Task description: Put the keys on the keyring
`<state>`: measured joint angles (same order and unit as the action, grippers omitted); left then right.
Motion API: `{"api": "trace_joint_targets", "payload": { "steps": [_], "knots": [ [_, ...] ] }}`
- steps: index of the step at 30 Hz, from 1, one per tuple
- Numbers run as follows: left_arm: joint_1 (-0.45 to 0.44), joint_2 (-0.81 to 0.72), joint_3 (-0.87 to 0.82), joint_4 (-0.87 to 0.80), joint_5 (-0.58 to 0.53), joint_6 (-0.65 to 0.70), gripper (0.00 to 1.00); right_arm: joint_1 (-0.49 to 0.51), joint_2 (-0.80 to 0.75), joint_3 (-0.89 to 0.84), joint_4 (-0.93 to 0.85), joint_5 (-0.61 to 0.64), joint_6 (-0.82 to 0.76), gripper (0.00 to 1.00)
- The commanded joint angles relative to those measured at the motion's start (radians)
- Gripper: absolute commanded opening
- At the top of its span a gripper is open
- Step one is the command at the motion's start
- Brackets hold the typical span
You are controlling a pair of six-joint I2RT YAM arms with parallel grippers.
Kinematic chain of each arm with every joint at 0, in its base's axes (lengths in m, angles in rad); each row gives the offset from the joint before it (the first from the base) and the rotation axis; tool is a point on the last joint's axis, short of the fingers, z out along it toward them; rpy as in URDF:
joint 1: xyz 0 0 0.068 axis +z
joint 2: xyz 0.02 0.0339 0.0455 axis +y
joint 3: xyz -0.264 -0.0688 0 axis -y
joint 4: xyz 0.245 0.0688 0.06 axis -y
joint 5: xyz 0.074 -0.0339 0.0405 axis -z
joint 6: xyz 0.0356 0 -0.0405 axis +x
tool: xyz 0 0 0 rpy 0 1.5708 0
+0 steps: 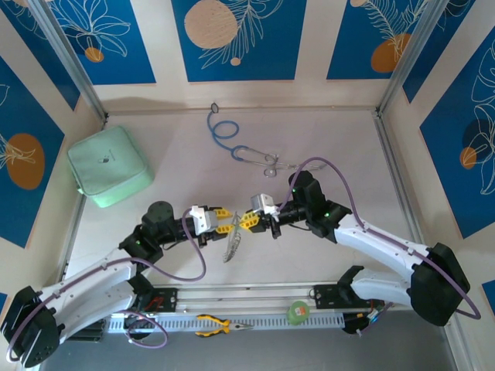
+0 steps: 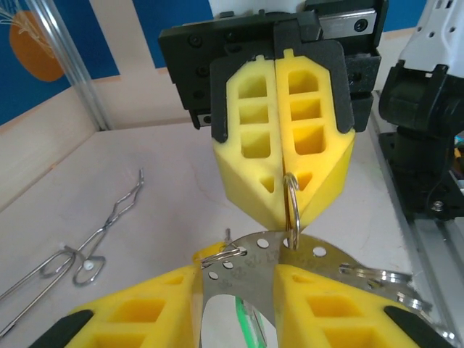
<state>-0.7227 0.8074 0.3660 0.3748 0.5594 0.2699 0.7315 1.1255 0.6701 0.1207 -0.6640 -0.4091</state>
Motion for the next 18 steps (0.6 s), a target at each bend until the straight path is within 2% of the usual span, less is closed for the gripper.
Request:
{"api": "trace_joint_targets", "payload": {
  "steps": [1, 7, 14, 18],
  "knots": [
    [0.009, 0.001, -0.005, 0.060, 0.084, -0.028, 0.31, 0.014, -0.016, 0.034, 0.031, 0.015, 0.012, 0.00],
    [0.009, -0.006, -0.004, 0.032, 0.100, -0.015, 0.25, 0.017, -0.025, 0.033, 0.030, 0.041, 0.010, 0.00],
    [0.009, 0.001, 0.002, 0.046, 0.118, -0.026, 0.25, 0.026, -0.021, 0.033, 0.029, 0.067, -0.003, 0.00],
    [0.009, 0.003, 0.006, 0.050, 0.128, -0.031, 0.22, 0.030, -0.016, 0.035, 0.033, 0.085, -0.006, 0.00]
  ]
}}
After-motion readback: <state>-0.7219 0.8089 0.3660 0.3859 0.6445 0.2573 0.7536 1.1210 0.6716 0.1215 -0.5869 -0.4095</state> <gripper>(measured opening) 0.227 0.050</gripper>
